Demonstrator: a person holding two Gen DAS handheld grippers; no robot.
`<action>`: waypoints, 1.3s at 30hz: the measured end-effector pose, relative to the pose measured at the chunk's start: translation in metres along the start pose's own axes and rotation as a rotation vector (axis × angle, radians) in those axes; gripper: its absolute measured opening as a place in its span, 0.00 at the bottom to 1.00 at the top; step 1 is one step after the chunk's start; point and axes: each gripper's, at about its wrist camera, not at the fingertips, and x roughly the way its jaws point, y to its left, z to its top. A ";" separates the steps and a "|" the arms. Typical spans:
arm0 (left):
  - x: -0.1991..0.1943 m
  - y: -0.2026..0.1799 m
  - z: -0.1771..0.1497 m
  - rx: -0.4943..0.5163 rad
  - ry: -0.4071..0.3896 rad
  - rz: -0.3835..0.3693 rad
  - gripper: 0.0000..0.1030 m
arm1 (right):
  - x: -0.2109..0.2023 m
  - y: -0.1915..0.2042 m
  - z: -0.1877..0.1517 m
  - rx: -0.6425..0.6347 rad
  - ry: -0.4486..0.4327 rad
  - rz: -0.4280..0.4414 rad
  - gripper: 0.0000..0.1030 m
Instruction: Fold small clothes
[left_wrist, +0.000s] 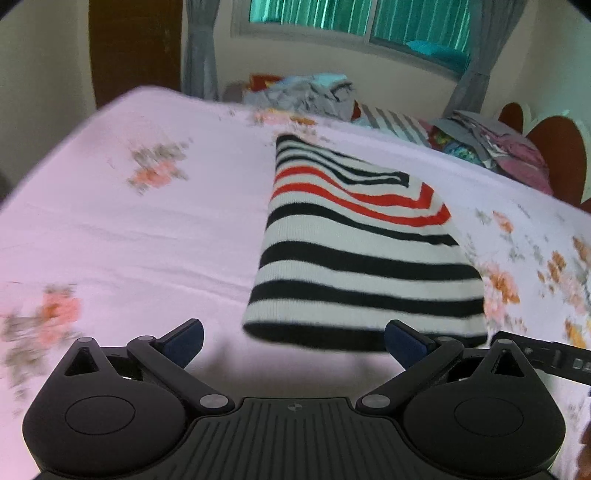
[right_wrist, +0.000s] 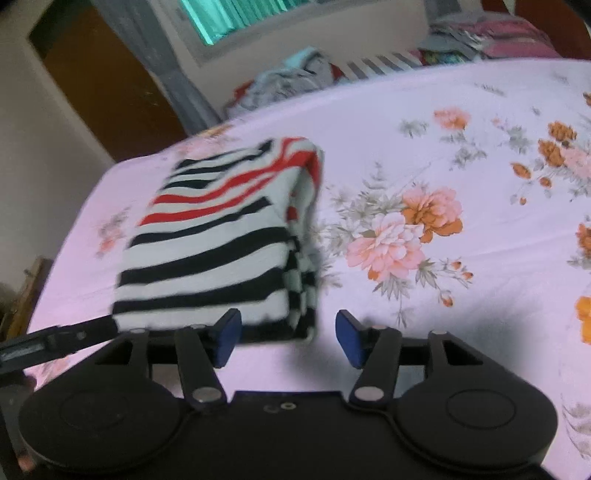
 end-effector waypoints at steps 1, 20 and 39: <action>-0.013 -0.003 -0.005 0.014 -0.020 0.028 1.00 | -0.008 0.002 -0.003 -0.015 -0.005 0.010 0.57; -0.249 -0.036 -0.101 0.051 -0.299 0.203 1.00 | -0.229 0.031 -0.081 -0.253 -0.188 0.039 0.99; -0.333 -0.044 -0.127 -0.014 -0.274 0.143 1.00 | -0.317 0.066 -0.118 -0.318 -0.407 -0.203 1.00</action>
